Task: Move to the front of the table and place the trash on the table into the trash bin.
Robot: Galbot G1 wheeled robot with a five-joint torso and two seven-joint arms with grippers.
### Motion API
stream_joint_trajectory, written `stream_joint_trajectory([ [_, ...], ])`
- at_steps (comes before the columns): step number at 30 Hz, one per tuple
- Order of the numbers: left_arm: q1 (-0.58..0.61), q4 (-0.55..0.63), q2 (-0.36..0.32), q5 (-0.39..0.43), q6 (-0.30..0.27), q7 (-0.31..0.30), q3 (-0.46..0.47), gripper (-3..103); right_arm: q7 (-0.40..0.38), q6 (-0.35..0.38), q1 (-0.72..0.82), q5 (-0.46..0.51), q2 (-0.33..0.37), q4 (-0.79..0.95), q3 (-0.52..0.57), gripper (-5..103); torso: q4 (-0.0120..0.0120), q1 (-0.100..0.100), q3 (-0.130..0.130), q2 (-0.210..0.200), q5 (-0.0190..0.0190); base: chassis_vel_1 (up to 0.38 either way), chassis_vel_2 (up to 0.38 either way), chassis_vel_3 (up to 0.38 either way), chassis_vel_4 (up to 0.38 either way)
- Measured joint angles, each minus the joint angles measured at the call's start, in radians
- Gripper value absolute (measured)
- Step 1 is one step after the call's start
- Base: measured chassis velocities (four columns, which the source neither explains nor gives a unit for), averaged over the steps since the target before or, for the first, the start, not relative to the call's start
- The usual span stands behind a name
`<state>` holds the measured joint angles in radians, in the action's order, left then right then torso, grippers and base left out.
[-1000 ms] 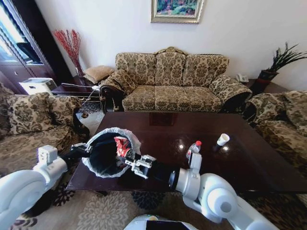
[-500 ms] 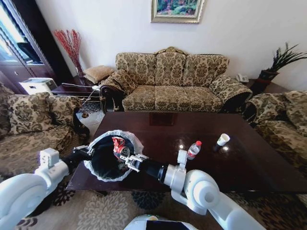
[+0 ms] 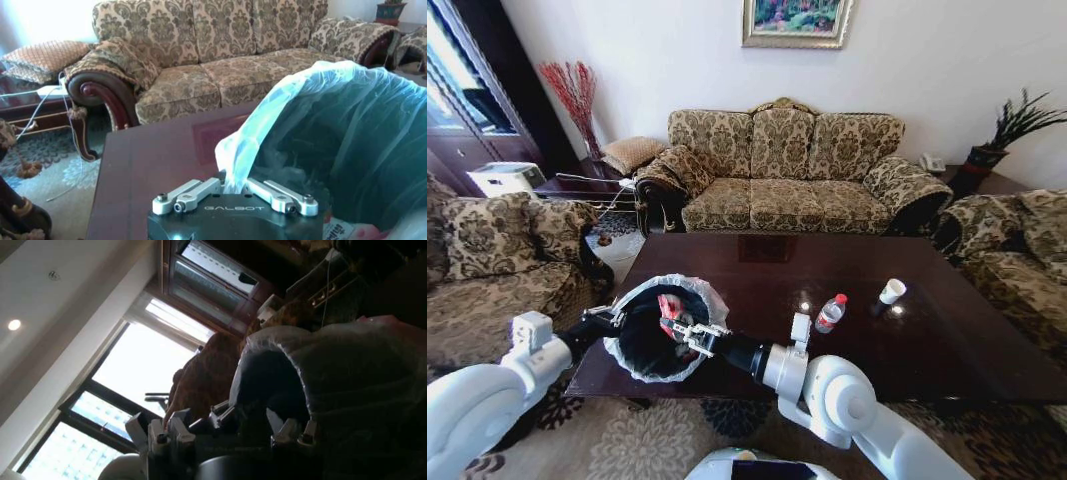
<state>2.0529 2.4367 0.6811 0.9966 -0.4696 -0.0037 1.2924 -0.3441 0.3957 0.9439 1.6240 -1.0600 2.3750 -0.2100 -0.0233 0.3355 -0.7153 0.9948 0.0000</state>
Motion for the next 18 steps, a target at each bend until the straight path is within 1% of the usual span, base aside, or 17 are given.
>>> stream_joint_trajectory([
  [3,0.002,0.001,0.001,0.0,0.0,0.0,0.0,0,0.0,-0.001,0.006,-0.016,-0.005,-0.004,0.001,86,0.0,0.0,0.0,0.0,0.0,0.0,0.0,0.0,0.0],
  [4,0.003,0.001,0.001,-0.001,0.0,0.0,0.001,0,0.005,-0.001,0.008,-0.028,-0.005,-0.005,0.002,86,0.0,0.0,0.0,0.0,0.0,0.0,0.0,0.0,0.0],
  [5,0.003,0.001,0.001,-0.001,-0.001,-0.001,0.001,0,0.028,0.0,0.012,-0.06,-0.003,-0.008,0.003,91,0.0,0.0,0.0,0.0,0.0001,0.0,0.0,0.0,0.0],
  [6,0.003,0.001,0.001,-0.001,-0.001,-0.001,0.001,0,0.028,0.0,0.012,-0.06,-0.003,-0.008,0.003,91,0.0,0.0,0.0,0.0,0.0001,0.0,0.0,0.0,0.0],
  [7,0.003,0.002,0.001,-0.001,-0.001,0.0,0.001,0,0.051,0.001,0.015,-0.088,-0.001,-0.01,0.004,96,-0.0002,0.0,0.0,0.0,0.0001,0.0,0.0,0.0,0.0],
  [8,0.003,0.003,0.002,-0.001,-0.001,0.001,0.001,0,0.111,-0.005,0.028,-0.159,0.004,-0.012,0.01,99,-0.0001,0.0,0.0,0.0,0.0,0.0,0.0,0.0,0.0],
  [10,0.003,0.003,0.002,0.0,-0.001,0.002,0.001,0,0.121,-0.007,0.031,-0.169,0.005,-0.011,0.012,99,0.0,0.0,0.0,0.0,0.0,0.0,0.0,0.0,0.0],
  [11,0.002,0.001,0.003,-0.001,0.002,-0.001,0.001,0,0.158,-0.02,0.045,-0.208,0.008,-0.006,0.029,100,0.0002,0.0,0.0,0.0,0.0001,0.0,0.0,0.0,0.0],
  [13,0.002,-0.005,0.002,0.0,0.011,-0.004,0.001,0,0.201,-0.031,0.058,-0.259,0.014,0.004,0.047,100,0.0001,0.0,0.0,0.0,0.0003,0.0,0.0,0.0,0.0],
  [14,0.002,-0.005,0.002,0.0,0.011,-0.004,0.001,0,0.201,-0.031,0.058,-0.259,0.014,0.004,0.047,100,0.0001,0.0,0.0,0.0,0.0003,0.0,0.0,0.0,0.0],
  [16,0.002,-0.012,-0.001,0.0,0.016,-0.007,0.006,0,0.261,-0.047,0.067,-0.336,0.031,0.016,0.07,100,0.0,0.0,0.0,0.0,0.0002,0.0,0.0,0.0,0.0],
  [17,0.002,-0.013,-0.002,0.0,0.016,-0.007,0.008,0,0.278,-0.053,0.07,-0.356,0.037,0.02,0.077,100,0.0,0.0,0.0,0.0,0.0,0.0,0.0,0.0,0.0],
  [18,0.002,-0.013,-0.002,0.0,0.016,-0.007,0.008,0,0.278,-0.053,0.07,-0.356,0.037,0.02,0.077,100,0.0,0.0,0.0,0.0,0.0,0.0,0.0,0.0,0.0],
])
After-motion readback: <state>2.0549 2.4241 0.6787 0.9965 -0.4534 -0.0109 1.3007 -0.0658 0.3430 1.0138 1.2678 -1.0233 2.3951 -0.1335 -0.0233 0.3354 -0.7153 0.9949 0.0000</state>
